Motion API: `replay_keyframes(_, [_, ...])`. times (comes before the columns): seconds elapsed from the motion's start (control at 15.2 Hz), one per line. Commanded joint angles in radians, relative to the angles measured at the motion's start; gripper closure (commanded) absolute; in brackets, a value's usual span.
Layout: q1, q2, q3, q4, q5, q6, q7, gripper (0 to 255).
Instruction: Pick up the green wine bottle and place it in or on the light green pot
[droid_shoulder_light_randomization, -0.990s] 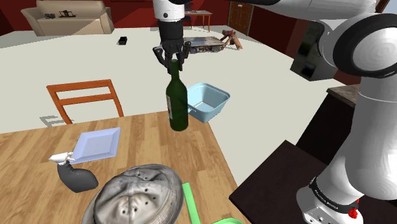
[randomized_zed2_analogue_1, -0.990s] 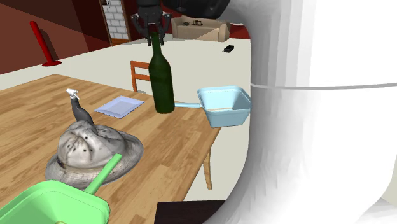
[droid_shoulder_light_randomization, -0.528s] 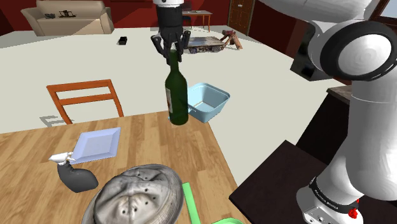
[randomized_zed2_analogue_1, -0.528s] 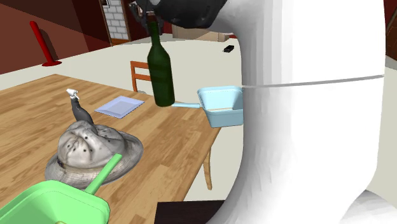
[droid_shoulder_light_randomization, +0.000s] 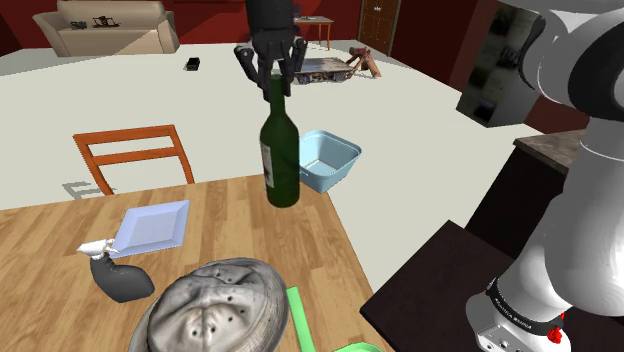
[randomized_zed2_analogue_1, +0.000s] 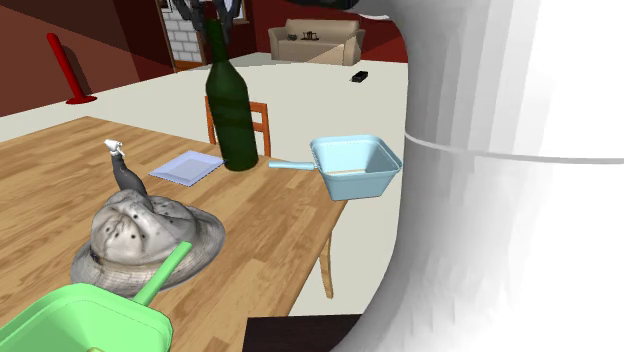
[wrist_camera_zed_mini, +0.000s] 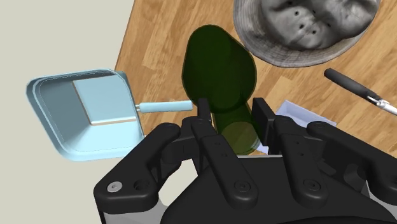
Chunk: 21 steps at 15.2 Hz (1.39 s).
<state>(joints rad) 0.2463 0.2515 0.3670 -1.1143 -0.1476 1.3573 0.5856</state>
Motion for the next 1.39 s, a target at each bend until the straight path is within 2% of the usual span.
replay_keyframes(0.0, [0.008,-0.052,0.011,-0.054,0.016,0.002,0.028,255])
replay_keyframes(0.33, [0.044,-0.148,0.045,-0.129,0.049,-0.019,0.108,255])
replay_keyframes(0.66, [0.089,-0.214,0.085,-0.158,0.074,-0.057,0.199,255])
replay_keyframes(1.32, [0.205,-0.247,0.198,-0.089,0.089,-0.168,0.426,255])
